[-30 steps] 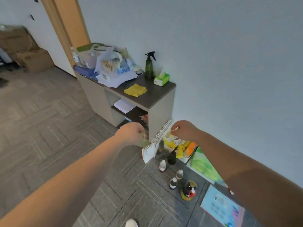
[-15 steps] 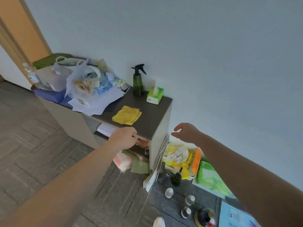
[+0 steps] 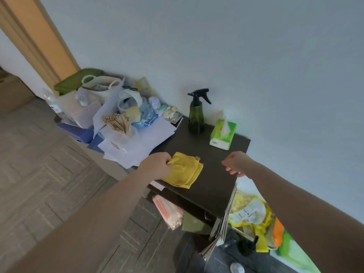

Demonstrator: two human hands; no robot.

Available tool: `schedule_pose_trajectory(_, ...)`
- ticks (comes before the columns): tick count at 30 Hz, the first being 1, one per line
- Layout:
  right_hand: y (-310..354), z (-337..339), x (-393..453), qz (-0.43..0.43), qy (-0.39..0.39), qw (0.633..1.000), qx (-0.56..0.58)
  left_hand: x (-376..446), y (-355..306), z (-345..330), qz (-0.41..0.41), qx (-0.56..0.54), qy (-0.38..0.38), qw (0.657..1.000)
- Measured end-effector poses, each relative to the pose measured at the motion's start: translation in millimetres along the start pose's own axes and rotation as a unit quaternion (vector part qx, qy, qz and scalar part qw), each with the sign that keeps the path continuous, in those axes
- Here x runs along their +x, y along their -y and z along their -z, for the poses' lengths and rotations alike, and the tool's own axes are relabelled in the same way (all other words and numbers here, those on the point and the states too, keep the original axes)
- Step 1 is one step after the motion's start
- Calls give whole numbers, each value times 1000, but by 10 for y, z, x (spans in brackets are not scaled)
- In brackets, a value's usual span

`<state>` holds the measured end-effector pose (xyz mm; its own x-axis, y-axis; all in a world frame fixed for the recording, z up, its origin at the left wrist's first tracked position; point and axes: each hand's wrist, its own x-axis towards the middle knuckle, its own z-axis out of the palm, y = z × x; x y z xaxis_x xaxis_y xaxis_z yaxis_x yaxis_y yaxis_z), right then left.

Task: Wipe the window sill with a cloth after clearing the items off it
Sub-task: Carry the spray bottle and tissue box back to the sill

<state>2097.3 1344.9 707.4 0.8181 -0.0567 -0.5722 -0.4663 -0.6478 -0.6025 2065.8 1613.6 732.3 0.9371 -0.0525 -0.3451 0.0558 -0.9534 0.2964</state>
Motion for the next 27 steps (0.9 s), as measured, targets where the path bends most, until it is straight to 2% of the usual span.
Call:
schedule_pose_trajectory(6,178,171,505,-63,-37,997,34,935,117,120,-29,11,12,999)
schedule_pose_trajectory(9,235,201,666,-104,-12,994,19,1469,111,121,-61,1,23,998)
schedule_pose_trajectory(12,246,205,872,-141,-71,986,45,1986,117,143,-96,-8,25,995)
schedule_pose_trajectory(17,312,94,1189,-195,-117,972,56,2639,187,161,-132,-18,37,990)
schedule_pose_trajectory(27,353,-156,1682,-268,-159,945,103,3396,164,39,-145,-165,53,974)
